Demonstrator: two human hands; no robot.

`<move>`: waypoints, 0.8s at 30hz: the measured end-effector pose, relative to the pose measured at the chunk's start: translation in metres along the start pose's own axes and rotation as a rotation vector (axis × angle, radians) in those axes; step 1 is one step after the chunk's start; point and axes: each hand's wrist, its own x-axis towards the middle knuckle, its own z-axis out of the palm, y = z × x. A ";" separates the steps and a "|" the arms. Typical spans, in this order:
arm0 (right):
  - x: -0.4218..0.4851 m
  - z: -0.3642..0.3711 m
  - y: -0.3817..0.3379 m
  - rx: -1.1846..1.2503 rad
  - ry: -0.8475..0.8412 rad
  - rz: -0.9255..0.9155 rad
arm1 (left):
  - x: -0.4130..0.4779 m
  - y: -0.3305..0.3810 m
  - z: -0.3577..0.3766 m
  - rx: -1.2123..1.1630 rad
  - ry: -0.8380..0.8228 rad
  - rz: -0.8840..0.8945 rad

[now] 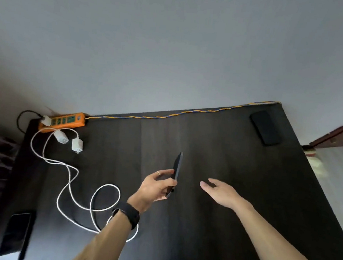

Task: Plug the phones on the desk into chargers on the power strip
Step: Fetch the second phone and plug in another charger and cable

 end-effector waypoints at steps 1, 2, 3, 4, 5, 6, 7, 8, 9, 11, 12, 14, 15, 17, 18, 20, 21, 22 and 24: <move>-0.011 0.001 -0.010 0.175 0.008 -0.035 | -0.015 -0.009 -0.001 0.005 -0.014 0.013; -0.027 0.004 -0.020 0.344 -0.018 -0.075 | -0.031 -0.019 -0.002 0.020 -0.028 0.029; -0.047 0.011 -0.030 0.484 -0.076 -0.120 | -0.050 -0.029 -0.002 0.037 -0.037 0.044; -0.066 0.020 -0.039 0.565 -0.131 -0.162 | -0.067 -0.039 -0.004 0.075 -0.040 0.063; -0.081 0.031 -0.044 0.594 -0.155 -0.202 | -0.081 -0.049 -0.005 0.118 -0.042 0.082; -0.096 0.046 -0.046 0.579 -0.142 -0.230 | -0.097 -0.060 -0.007 0.175 -0.025 0.101; -0.107 0.061 -0.046 0.555 -0.093 -0.249 | -0.113 -0.072 -0.011 0.235 0.007 0.120; -0.116 0.076 -0.044 0.541 -0.040 -0.268 | -0.126 -0.083 -0.015 0.316 0.050 0.138; -0.122 0.090 -0.041 0.540 -0.014 -0.283 | -0.139 -0.093 -0.019 0.402 0.096 0.149; -0.135 0.116 -0.036 0.534 -0.038 -0.281 | -0.164 -0.112 -0.030 0.582 0.176 0.175; -0.143 0.129 -0.038 0.524 -0.064 -0.282 | -0.176 -0.124 -0.038 0.651 0.217 0.187; -0.157 0.153 -0.043 0.525 -0.098 -0.289 | -0.194 -0.146 -0.051 0.724 0.280 0.216; -0.163 0.165 -0.047 0.532 -0.120 -0.293 | -0.202 -0.157 -0.059 0.738 0.299 0.228; -0.177 0.192 -0.057 0.520 -0.174 -0.309 | -0.219 -0.174 -0.074 0.716 0.341 0.234; -0.182 0.206 -0.063 0.506 -0.202 -0.320 | -0.227 -0.181 -0.084 0.699 0.369 0.240; -0.188 0.231 -0.074 0.470 -0.236 -0.336 | -0.236 -0.195 -0.103 0.680 0.424 0.252; -0.190 0.243 -0.080 0.457 -0.247 -0.342 | -0.239 -0.201 -0.113 0.670 0.450 0.256; -0.192 0.253 -0.085 0.445 -0.255 -0.350 | -0.241 -0.206 -0.123 0.655 0.469 0.247; -0.191 0.278 -0.101 0.412 -0.257 -0.358 | -0.245 -0.217 -0.151 0.648 0.480 0.215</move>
